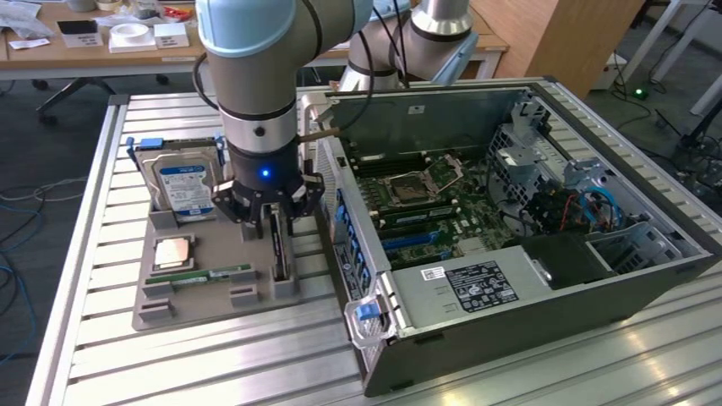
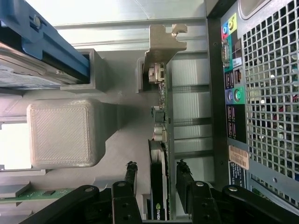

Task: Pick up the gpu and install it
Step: 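Pick up the gpu and move the gpu toward the slot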

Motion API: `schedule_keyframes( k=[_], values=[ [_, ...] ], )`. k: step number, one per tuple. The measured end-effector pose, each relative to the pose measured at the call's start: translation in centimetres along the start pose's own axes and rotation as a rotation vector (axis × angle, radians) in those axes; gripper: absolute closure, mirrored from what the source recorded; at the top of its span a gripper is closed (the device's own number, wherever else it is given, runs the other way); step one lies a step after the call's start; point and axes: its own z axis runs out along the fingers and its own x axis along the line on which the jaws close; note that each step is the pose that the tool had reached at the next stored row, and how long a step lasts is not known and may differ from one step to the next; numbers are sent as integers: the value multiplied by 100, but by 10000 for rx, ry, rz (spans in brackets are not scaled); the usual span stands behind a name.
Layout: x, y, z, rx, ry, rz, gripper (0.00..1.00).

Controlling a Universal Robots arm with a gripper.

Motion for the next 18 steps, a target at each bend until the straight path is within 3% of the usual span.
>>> schedule_keyframes(
  k=[18],
  values=[
    [-4, -2, 9, 2, 3, -2, 53]
  ],
)
